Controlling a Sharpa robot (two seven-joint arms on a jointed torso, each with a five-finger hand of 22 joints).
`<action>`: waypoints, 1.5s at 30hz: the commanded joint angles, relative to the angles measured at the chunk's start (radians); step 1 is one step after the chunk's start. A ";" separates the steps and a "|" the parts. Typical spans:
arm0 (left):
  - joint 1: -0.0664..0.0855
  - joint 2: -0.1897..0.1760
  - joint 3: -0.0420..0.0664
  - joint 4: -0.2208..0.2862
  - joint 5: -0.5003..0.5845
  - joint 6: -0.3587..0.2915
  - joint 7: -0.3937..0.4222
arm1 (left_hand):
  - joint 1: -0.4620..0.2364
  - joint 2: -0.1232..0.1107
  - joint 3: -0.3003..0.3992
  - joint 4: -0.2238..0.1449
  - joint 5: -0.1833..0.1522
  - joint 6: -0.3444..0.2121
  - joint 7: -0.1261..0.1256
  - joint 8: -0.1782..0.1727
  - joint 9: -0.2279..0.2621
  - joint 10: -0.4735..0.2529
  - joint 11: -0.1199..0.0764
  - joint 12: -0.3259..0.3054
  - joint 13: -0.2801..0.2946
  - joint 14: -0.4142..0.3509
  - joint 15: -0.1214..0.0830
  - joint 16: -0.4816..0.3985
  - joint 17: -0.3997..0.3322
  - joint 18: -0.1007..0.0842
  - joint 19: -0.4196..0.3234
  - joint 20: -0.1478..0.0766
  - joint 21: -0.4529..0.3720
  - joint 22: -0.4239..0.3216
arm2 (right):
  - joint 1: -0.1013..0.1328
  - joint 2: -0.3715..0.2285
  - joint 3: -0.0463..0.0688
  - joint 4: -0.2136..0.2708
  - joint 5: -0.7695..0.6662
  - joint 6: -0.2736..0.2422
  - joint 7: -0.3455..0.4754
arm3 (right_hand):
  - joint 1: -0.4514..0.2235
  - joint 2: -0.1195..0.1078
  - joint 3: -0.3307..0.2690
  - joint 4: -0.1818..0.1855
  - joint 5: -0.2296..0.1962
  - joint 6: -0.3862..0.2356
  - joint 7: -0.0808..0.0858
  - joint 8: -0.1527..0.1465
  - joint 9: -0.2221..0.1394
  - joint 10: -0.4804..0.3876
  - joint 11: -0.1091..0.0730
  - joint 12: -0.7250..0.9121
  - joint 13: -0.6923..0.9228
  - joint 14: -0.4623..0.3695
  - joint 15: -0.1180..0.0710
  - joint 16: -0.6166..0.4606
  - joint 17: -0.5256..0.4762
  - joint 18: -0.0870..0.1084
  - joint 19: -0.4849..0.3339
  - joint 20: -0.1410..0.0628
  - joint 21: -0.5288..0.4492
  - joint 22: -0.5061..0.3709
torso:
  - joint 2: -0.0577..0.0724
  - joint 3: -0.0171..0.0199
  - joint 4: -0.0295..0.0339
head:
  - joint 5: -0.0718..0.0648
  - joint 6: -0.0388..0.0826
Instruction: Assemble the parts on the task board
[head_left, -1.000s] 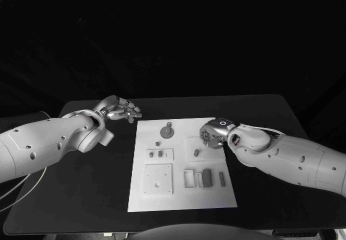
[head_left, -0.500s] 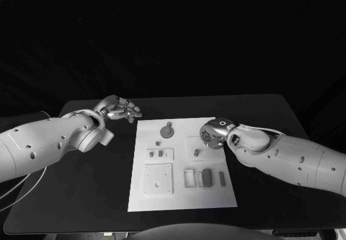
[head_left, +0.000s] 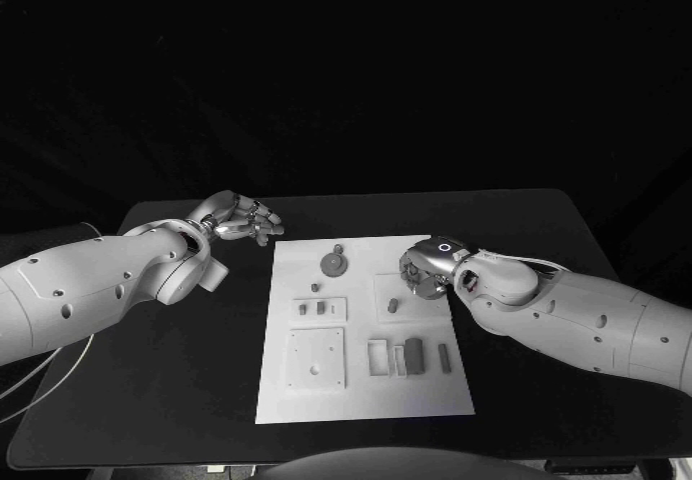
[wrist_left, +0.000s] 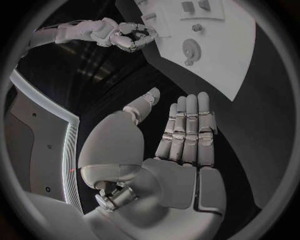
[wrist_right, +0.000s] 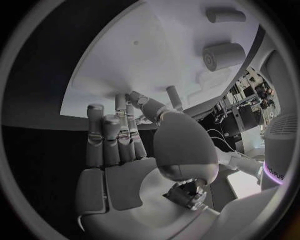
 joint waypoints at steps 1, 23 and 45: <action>0.001 0.003 0.001 -0.001 0.006 0.003 0.002 | 0.007 0.005 -0.005 0.000 -0.001 -0.007 -0.002 0.006 -0.002 0.007 0.003 -0.004 -0.001 0.008 -0.002 -0.005 0.002 0.010 0.009 0.001 -0.005 0.001 | -0.011 0.001 -0.008 0.000 -0.013 0.035 -0.002 | -0.001 0.008 0.008 -0.002 0.000 0.010 0.000 0.004 0.000 0.007 -0.002 -0.004 0.002 0.005 -0.002 -0.006 0.000 0.059 0.006 -0.003 -0.002 0.001 | 0.000 0.0005 0.0002 | 0.000 0.000; 0.001 0.004 0.001 -0.013 0.006 0.004 -0.001 | 0.009 0.005 -0.006 0.000 -0.001 -0.009 -0.001 0.007 -0.003 0.008 0.003 -0.007 -0.002 0.009 -0.003 -0.006 0.005 0.009 0.011 0.001 -0.005 0.002 | -0.010 -0.025 -0.007 0.041 -0.018 0.001 -0.003 | -0.005 0.004 0.016 -0.004 0.003 0.021 -0.004 0.007 0.003 0.019 -0.006 -0.005 0.008 0.011 -0.006 -0.006 0.002 0.059 0.014 -0.007 0.001 0.003 | 0.000 0.0009 -0.0008 | 0.000 0.003; 0.001 0.003 0.001 -0.016 0.007 0.018 -0.008 | 0.009 0.004 -0.007 0.001 -0.001 -0.012 0.000 0.006 -0.004 0.006 0.005 -0.013 -0.003 0.009 -0.003 -0.008 0.008 0.009 0.011 0.001 -0.007 0.002 | -0.005 -0.034 0.015 0.053 0.031 0.012 0.008 | -0.007 0.005 0.019 -0.003 0.000 0.021 -0.004 0.005 0.003 0.019 -0.006 -0.008 0.009 0.011 -0.007 -0.009 0.002 0.059 0.013 -0.008 0.000 0.003 | 0.000 -0.0001 -0.0001 | -0.001 0.005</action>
